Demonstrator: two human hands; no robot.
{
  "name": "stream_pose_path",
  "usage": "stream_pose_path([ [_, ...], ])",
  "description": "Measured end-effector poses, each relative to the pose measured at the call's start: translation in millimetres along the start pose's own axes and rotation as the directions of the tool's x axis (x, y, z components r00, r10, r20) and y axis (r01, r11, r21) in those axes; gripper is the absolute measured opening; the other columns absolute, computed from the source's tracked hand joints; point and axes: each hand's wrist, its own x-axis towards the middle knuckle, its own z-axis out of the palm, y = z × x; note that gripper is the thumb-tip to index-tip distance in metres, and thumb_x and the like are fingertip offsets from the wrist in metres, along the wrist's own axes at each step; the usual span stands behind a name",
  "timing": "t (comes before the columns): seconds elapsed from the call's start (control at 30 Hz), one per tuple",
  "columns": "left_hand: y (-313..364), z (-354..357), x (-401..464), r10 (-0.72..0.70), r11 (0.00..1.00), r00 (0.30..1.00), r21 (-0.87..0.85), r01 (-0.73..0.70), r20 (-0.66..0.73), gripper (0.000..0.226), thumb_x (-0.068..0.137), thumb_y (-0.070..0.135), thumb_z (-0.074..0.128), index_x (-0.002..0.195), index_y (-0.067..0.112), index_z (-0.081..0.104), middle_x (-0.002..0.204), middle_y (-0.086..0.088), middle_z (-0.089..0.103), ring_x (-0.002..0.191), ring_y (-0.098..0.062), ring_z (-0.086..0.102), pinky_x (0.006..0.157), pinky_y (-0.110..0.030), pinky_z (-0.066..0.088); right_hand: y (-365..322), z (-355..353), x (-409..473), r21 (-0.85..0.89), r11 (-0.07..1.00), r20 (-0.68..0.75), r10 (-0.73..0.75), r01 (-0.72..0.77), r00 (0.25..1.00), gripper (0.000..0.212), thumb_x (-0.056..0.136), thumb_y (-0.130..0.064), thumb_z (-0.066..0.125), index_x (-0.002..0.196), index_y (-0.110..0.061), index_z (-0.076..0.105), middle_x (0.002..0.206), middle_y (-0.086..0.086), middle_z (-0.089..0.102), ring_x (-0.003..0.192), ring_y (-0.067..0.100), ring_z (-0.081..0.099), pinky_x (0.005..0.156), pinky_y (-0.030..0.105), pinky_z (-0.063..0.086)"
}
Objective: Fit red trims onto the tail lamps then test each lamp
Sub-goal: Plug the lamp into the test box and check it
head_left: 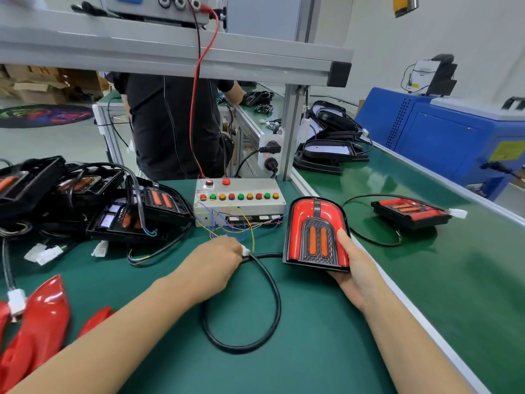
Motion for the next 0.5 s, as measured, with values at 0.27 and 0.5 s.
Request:
stream_pose_path([
  [0.27, -2.1, -2.7, -4.5, -0.057, 0.994, 0.990, -0.099, 0.044, -0.130, 0.028, 0.093, 0.016, 0.047, 0.111, 0.020, 0.068, 0.117, 0.005, 0.059, 0.110, -0.021, 0.048, 0.089, -0.030, 0.037, 3.3, 2.1, -4.1, -0.116, 0.992, 0.031, -0.052, 0.055, 0.998, 0.028, 0.097, -0.037, 0.051, 0.109, -0.021, 0.069, 0.105, 0.006, 0.075, 0.090, 0.017, 0.073, 0.066, 0.026, 0.054],
  [0.5, -28.2, -23.8, 4.4, -0.574, 0.784, 0.790, -0.424, 0.454, -0.215, 0.053, 0.082, -0.007, 0.045, 0.132, 0.010, 0.051, 0.138, -0.003, 0.047, 0.107, -0.034, 0.058, 0.085, -0.041, 0.046, 6.6, 2.4, -1.2, -0.172, 0.982, 0.040, -0.068, 0.074, 0.997, 0.036, 0.099, -0.044, 0.044, 0.091, -0.032, 0.077, 0.101, 0.002, 0.076, 0.088, 0.016, 0.073, 0.069, 0.029, 0.053],
])
